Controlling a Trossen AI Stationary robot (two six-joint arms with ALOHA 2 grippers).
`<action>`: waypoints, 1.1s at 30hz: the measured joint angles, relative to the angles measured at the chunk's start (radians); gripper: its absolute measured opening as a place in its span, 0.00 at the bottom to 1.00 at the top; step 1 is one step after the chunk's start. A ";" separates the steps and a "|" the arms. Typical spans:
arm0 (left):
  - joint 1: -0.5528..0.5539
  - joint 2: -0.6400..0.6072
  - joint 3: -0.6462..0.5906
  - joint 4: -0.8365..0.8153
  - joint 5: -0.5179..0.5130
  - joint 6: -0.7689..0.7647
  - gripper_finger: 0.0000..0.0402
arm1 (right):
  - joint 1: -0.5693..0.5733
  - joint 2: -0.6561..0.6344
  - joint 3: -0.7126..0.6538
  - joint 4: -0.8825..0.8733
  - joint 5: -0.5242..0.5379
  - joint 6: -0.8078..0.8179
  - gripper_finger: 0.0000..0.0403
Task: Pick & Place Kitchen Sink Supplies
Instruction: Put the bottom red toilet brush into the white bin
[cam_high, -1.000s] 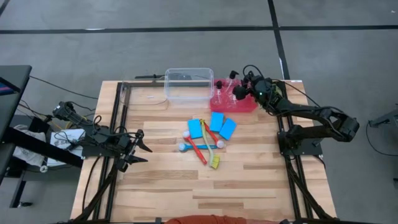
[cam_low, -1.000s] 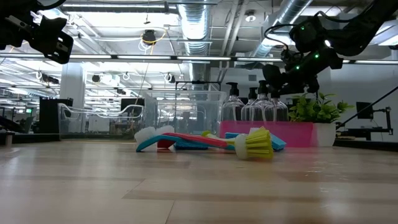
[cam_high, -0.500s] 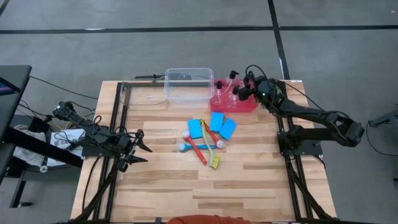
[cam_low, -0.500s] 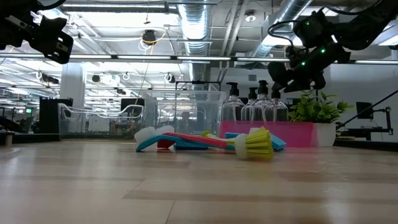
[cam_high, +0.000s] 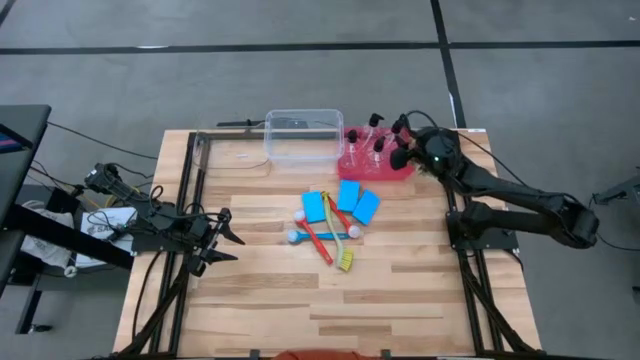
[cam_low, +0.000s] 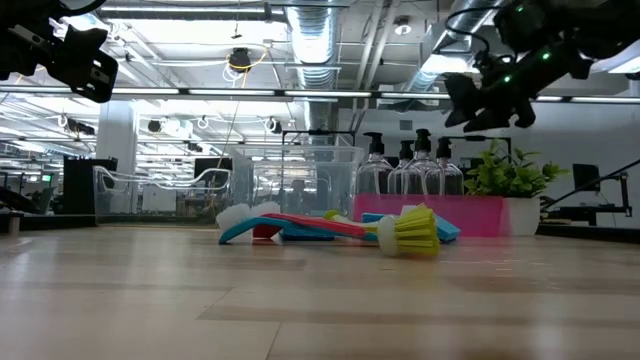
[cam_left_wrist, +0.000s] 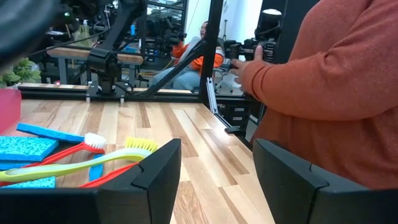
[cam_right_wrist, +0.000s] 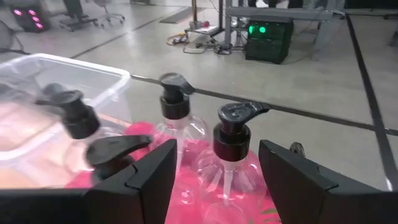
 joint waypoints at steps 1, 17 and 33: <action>0.000 0.000 0.000 0.000 0.000 0.000 0.50 | 0.009 -0.016 0.000 -0.010 0.000 0.000 0.55; 0.000 0.000 0.000 0.000 0.000 0.000 0.50 | 0.214 -0.235 0.000 -0.131 -0.071 0.000 0.55; 0.000 0.000 0.000 0.000 0.000 0.000 0.50 | 0.466 -0.385 0.002 -0.180 -0.077 -0.001 0.55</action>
